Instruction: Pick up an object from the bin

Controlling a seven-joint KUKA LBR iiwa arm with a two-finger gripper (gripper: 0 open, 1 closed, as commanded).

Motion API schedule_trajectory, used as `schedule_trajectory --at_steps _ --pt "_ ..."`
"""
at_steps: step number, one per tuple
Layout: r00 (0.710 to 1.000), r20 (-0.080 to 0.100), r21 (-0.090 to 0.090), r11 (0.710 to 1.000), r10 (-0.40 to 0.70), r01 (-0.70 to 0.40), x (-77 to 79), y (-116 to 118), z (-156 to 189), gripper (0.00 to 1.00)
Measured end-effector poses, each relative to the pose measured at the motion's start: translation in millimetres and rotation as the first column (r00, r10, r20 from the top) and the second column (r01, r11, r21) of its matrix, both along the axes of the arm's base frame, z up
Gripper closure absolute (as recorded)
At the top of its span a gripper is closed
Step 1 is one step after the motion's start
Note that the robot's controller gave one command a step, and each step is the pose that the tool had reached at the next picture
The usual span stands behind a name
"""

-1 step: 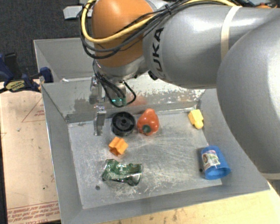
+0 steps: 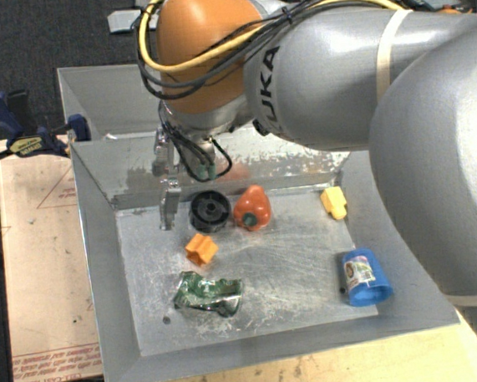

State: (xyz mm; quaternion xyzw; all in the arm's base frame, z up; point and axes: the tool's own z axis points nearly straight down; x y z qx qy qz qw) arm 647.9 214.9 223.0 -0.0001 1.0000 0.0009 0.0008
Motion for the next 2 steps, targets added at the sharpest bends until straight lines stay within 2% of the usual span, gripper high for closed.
schedule_trajectory --at_steps 1,2 --pt "0.996 0.003 0.000 0.996 0.088 -0.088 -14.1 -30 -54 0.00" --pt "0.952 0.006 0.001 0.952 0.307 -0.307 -60.8 -69 -135 0.00"
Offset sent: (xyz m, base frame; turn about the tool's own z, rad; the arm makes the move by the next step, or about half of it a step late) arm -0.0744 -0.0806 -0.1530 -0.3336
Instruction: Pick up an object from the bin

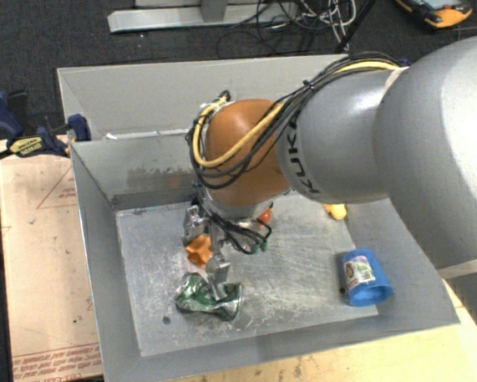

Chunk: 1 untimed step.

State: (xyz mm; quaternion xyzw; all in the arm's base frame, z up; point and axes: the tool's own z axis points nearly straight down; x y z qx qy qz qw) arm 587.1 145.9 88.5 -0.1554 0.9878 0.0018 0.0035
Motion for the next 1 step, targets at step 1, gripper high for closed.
schedule_trajectory --at_steps 1 --pt "1.000 0.001 0.002 1.000 -0.031 0.031 -1.6 -1.1 -5.6 0.00"
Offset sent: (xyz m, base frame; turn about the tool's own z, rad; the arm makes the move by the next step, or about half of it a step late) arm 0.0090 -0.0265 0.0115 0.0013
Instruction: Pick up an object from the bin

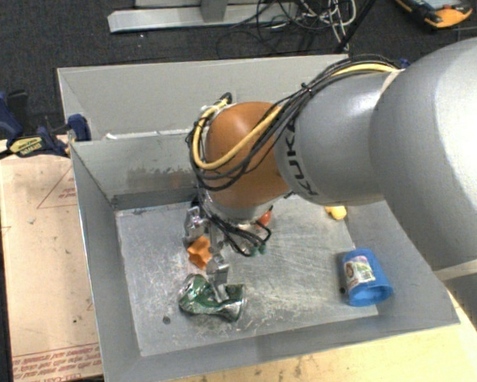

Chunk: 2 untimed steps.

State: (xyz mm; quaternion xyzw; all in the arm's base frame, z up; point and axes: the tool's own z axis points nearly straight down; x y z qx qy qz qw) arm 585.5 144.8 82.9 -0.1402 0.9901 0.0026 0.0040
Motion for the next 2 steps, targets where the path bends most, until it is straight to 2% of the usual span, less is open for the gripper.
schedule_trajectory --at_steps 1,2 --pt "1.000 -0.001 -0.003 1.000 0.026 -0.026 12.3 -24 19 0.00" --pt "0.984 0.018 0.002 0.984 -0.179 0.179 -29.7 -21 3 1.00"
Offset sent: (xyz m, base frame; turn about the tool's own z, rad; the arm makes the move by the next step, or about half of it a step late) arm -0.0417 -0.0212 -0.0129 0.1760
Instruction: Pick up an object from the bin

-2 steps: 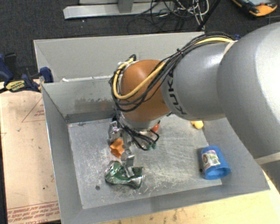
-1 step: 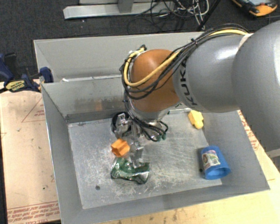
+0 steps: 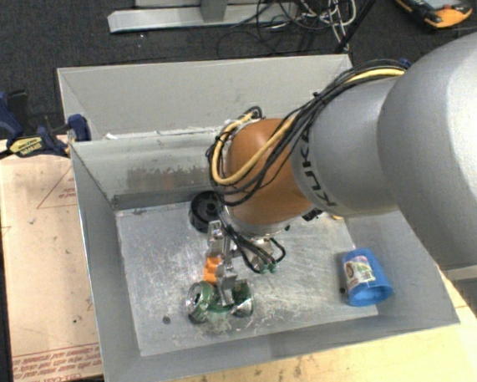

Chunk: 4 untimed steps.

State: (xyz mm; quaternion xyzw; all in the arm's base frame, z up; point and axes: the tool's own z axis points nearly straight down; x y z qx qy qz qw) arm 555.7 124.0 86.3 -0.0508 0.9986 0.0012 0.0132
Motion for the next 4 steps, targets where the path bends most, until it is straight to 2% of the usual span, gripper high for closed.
schedule_trajectory --at_steps 2,4 --pt "1.000 -0.003 -0.001 1.000 0.000 0.000 0.4 0 3 1.00" --pt "1.000 -0.017 -0.002 1.000 0.000 0.000 -2.4 0 30 1.00"
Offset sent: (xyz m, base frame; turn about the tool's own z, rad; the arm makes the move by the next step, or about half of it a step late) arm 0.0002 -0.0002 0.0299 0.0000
